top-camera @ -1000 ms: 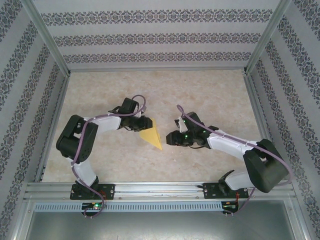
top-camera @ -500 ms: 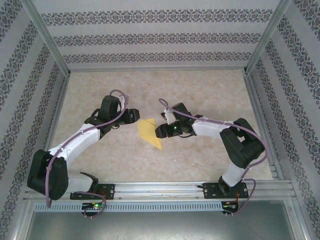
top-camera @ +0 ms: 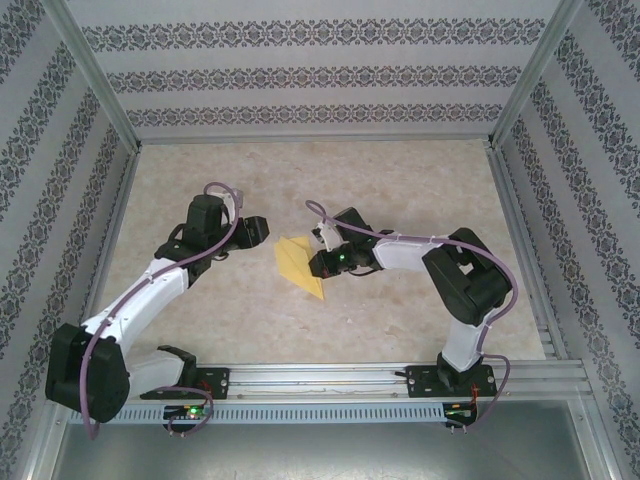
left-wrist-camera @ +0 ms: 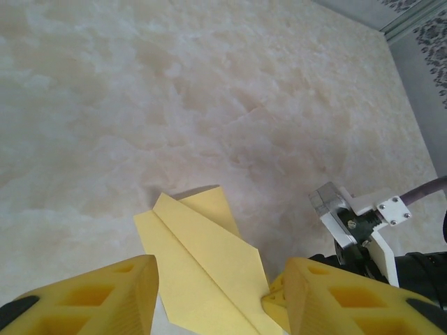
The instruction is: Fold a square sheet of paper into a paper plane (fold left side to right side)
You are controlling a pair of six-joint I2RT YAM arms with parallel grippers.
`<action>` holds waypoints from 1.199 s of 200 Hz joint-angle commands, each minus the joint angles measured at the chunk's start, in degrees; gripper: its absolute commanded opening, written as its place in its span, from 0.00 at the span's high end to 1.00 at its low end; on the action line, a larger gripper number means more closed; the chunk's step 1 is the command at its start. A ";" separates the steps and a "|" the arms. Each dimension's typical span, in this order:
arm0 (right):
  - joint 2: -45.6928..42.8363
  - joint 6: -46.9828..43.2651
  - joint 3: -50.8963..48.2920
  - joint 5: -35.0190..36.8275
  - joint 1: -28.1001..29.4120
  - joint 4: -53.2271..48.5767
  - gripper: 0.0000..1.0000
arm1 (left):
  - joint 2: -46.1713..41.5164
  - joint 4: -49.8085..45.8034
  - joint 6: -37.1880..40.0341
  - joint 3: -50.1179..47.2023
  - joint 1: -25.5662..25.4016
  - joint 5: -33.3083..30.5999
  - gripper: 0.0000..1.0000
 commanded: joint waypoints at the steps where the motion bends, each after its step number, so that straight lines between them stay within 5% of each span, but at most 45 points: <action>1: -7.35 -0.64 -1.55 -2.01 -1.60 2.04 1.00 | -4.40 1.23 0.89 -1.22 1.01 1.12 0.46; 49: -20.84 3.60 -6.99 -10.08 -7.94 13.06 1.00 | -11.79 10.59 0.32 -2.15 1.69 13.27 0.34; 105: -32.75 16.75 -13.82 -14.62 -12.19 35.08 1.00 | -7.65 28.23 -11.76 1.35 1.33 32.79 0.35; 135: -33.87 22.27 -13.66 -15.67 -11.23 42.95 1.00 | -4.59 35.96 -16.51 1.72 -0.83 34.54 0.35; 240: -30.62 22.27 -8.74 -17.28 -4.50 43.42 1.00 | 3.37 42.09 -20.73 3.32 -3.96 35.39 0.43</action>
